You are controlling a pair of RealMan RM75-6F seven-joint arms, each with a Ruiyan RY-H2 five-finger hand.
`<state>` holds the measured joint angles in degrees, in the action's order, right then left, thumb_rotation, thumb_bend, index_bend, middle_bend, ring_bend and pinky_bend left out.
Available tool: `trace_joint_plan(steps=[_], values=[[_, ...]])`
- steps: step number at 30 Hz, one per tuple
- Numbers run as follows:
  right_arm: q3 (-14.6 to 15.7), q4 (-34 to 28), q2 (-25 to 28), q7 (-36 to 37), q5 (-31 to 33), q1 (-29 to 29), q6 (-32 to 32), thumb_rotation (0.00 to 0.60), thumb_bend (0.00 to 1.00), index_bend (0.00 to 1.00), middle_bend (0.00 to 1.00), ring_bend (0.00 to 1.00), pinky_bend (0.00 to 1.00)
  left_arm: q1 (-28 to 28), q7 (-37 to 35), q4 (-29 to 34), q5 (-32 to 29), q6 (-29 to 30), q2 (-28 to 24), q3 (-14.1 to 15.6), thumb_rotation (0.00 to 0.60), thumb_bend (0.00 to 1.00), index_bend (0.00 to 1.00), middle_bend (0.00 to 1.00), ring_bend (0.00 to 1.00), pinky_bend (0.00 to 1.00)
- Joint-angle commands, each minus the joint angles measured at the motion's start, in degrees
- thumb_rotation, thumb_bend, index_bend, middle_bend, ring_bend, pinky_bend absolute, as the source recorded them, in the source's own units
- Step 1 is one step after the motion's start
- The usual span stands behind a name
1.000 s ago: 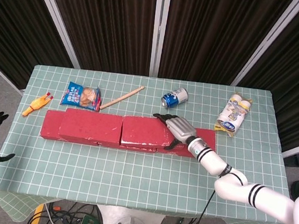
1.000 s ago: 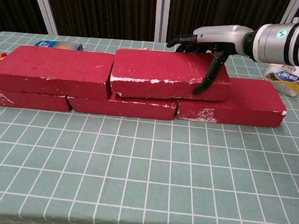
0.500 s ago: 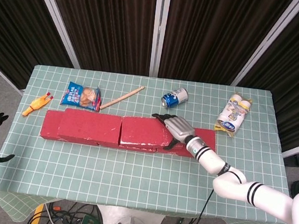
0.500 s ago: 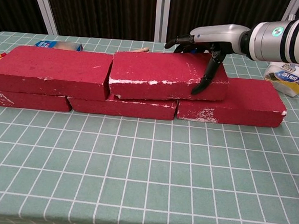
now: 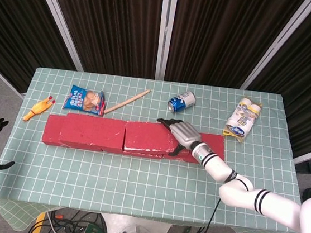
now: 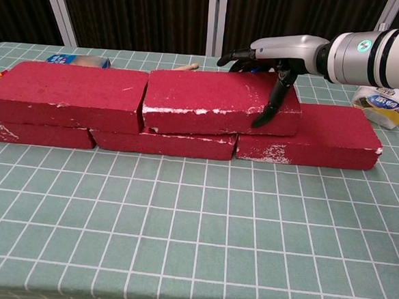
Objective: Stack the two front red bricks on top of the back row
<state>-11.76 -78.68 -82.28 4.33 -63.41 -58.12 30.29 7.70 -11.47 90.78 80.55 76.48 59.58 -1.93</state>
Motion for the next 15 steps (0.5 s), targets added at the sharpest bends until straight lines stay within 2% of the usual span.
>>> trace_joint_plan(steps=[1,15], values=[[0.04,0.19,-0.15,-0.12,0.26,-0.15,-0.04,0.6,0.03,0.0,0.15,0.1,0.14,-0.02,-0.03,-0.08,-0.03,-0.14,0.0,0.04,0.6,0.01,0.02,0.0,0.0,0.0],[0.45,0.29,-0.84,-1.23,1.84,-0.56,0.45,0.6,0.02,0.0,0.14,0.09,0.14,-0.15,-0.47,-0.46,-0.11,-0.6,-0.01,0.11,0.6,0.01,0.02,0.0,0.0,0.0]])
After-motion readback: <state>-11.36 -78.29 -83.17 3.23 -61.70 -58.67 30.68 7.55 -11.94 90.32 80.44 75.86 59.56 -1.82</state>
